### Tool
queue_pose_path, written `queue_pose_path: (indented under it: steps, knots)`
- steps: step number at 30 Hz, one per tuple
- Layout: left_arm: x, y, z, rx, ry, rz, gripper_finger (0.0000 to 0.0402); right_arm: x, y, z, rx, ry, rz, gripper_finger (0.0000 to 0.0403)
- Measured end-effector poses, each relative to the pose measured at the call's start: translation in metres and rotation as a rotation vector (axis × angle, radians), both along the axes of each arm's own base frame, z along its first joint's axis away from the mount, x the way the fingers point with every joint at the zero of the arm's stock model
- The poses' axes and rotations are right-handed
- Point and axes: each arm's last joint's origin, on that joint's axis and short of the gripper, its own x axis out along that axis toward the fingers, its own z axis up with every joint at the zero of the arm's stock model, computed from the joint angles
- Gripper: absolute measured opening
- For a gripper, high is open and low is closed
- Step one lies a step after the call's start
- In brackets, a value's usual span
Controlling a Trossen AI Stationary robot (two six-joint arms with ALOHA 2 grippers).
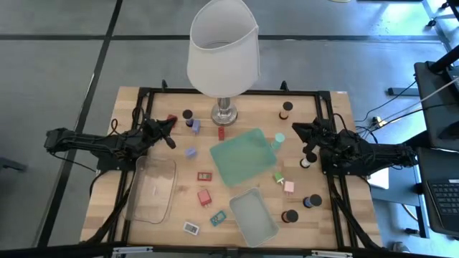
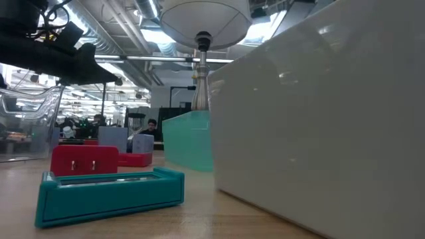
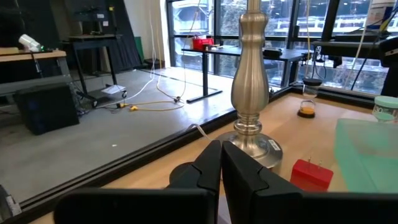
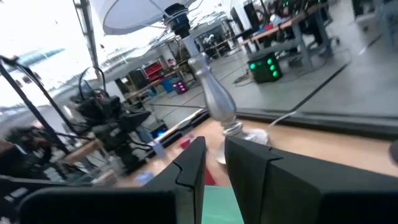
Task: Pick & Place Office items
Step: Put the orange hourglass into the green bin
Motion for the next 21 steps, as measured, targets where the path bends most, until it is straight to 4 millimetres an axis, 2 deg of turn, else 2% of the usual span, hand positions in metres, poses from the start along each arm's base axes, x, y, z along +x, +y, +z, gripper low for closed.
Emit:
queue_pose_path:
  steps: [4, 9, 16, 21]
  knots:
    - [0.000, 0.000, 0.000, 0.000, 0.000, 0.000, 0.0013, 0.000, 0.000, 0.001, -0.025, 0.006, -0.002, 0.0102]
    - [0.000, 0.000, 0.000, 0.000, 0.000, 0.000, 0.0010, 0.000, 0.000, 0.003, -0.039, -0.013, -0.004, 0.0180]
    - [0.000, 0.000, 0.000, 0.000, 0.000, 0.000, 0.0012, -0.002, 0.000, 0.014, -0.170, -0.064, -0.036, 0.0282]
    - [0.000, 0.000, 0.000, 0.000, 0.000, 0.000, 0.0008, -0.004, -0.001, 0.024, -0.196, -0.124, -0.096, 0.0314]
